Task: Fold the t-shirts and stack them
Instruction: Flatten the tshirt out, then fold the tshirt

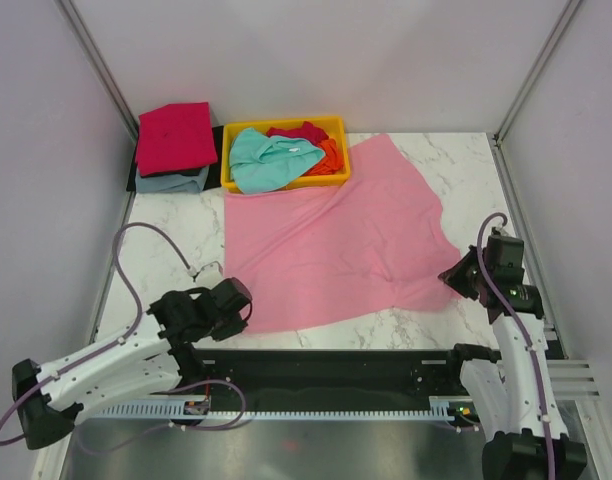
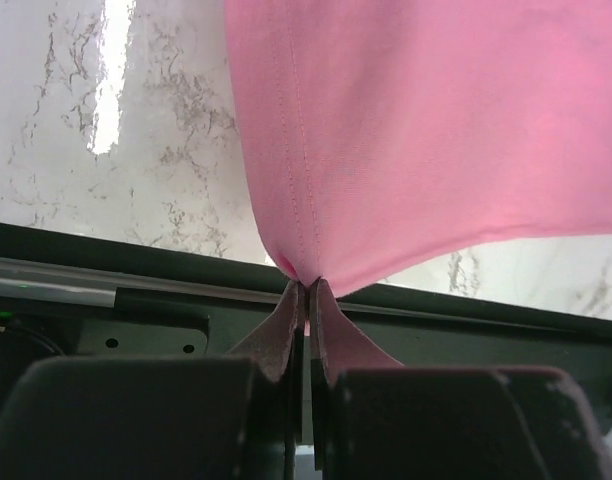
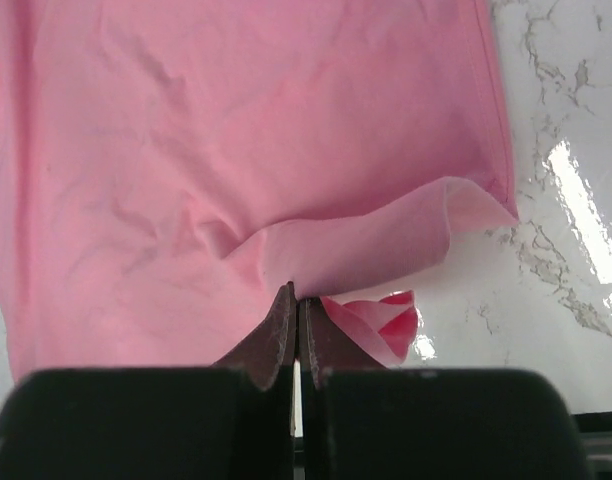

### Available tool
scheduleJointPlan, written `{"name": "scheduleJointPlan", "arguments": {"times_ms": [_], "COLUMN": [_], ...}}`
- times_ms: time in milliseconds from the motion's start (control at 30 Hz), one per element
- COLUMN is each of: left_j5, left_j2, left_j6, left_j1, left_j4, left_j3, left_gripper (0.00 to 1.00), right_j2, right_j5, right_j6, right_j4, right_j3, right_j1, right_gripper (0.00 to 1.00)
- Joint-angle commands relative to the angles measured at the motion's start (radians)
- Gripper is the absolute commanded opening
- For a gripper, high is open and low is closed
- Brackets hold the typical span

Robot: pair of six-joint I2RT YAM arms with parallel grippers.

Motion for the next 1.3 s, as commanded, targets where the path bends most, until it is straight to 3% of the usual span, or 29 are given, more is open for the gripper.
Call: {"name": "scheduleJointPlan", "arguments": {"times_ms": [0,133,233,600,700,900,1000,1267], "left_j5": [0.008,-0.014,-0.025,-0.17,-0.172,0.035,0.084,0.121], "left_j2": [-0.109,-0.16,-0.169,0.024,0.068,0.14,0.196,0.403], "left_j6": [-0.062,-0.066,-0.027,0.099,0.183,0.478,0.561,0.627], "left_j1": [-0.002,-0.002,-0.002,0.012,0.072,0.412,0.487,0.524], "left_j4": [-0.079,-0.162,-0.185,-0.21,-0.159,0.072,0.121,0.221], "left_j3": [0.022,0.064,0.108,0.301,0.326,0.291,0.297,0.323], "left_gripper": [0.02,0.02,0.02,0.02,0.02,0.02,0.02,0.02], "right_j2": [-0.099,-0.156,-0.155,0.107,0.212,0.365,0.448,0.649], "right_j5": [-0.031,0.019,0.007,-0.061,-0.059,-0.041,-0.036,0.014], "right_j6": [0.027,0.039,0.042,0.002,-0.018,-0.048,-0.058,-0.067], "right_j4": [-0.095,-0.185,-0.155,0.018,0.046,0.086,0.104,0.15], "right_j3": [-0.008,0.027,0.049,0.164,0.225,0.339,0.372,0.428], "right_j1": [-0.005,-0.005,-0.005,-0.003,0.001,0.023,0.038,0.098], "right_gripper": [0.0,0.0,0.0,0.0,0.0,0.0,0.0,0.0]}}
